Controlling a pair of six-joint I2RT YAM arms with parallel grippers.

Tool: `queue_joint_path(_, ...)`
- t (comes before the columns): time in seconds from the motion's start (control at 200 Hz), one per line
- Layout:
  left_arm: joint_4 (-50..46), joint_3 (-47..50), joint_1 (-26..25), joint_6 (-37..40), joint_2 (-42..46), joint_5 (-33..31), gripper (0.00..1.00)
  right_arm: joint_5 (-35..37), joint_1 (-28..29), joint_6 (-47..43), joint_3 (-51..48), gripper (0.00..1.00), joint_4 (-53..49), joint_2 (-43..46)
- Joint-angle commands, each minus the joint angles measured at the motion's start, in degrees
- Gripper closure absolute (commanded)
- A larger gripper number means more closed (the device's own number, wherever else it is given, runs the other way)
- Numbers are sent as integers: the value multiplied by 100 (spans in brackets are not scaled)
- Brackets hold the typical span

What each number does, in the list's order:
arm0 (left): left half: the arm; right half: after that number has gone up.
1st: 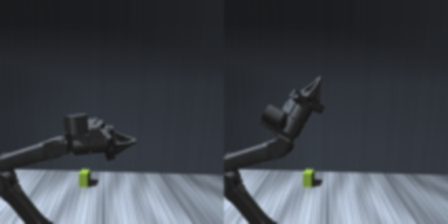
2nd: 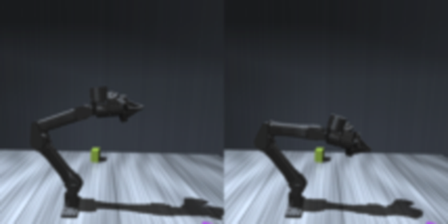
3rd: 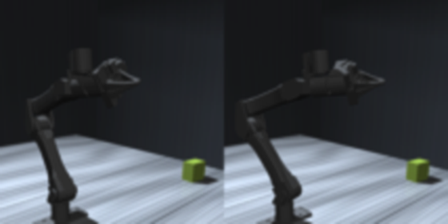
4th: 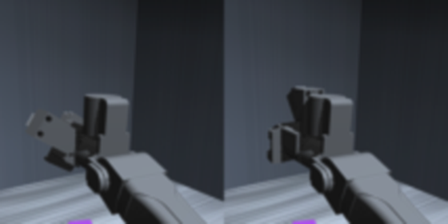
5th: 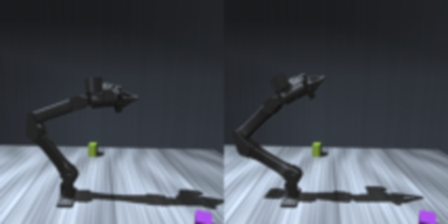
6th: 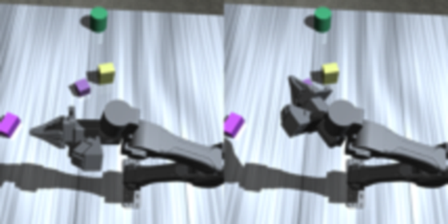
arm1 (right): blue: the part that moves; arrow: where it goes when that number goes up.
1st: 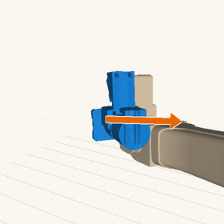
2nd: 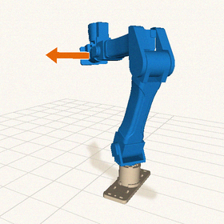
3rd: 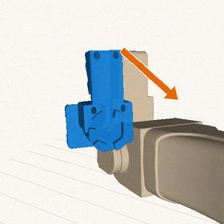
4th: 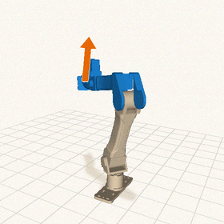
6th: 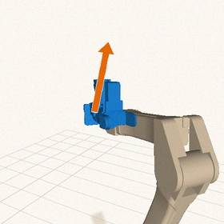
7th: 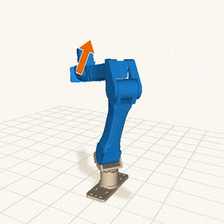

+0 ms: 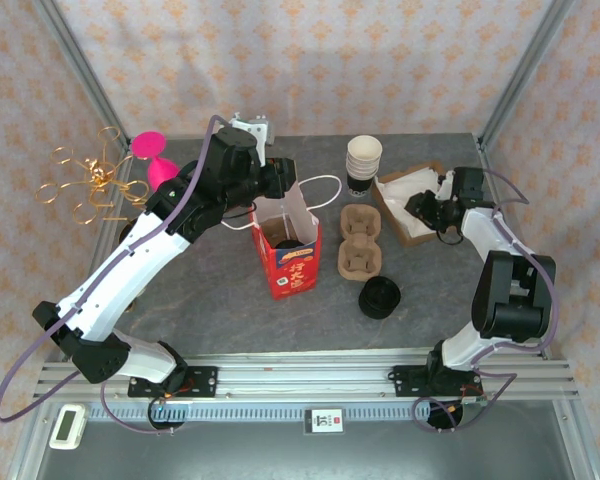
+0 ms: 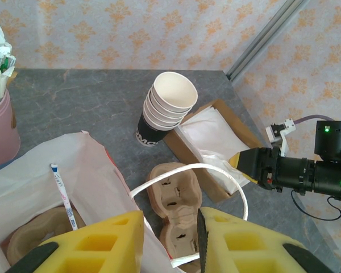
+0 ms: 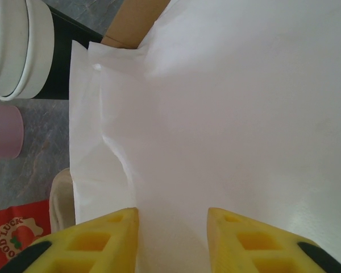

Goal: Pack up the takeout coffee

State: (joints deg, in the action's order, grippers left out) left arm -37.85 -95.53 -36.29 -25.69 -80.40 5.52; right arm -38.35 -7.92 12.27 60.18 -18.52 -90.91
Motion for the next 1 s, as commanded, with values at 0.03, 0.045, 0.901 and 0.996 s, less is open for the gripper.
queue_joint_path(0.03,67,-88,-20,-56,-102,-114,69,229,31,-68,-68,69,133,-31)
queue_joint_path(0.045,54,-85,-25,-54,-107,-113,69,231,34,-72,-68,69,133,-32)
queue_joint_path(0.901,-29,-232,-27,-5,-159,-124,69,474,7,-90,97,100,-69,398)
queue_joint_path(0.996,-13,-259,-27,-22,-178,-70,70,570,-6,-41,170,100,-101,488)
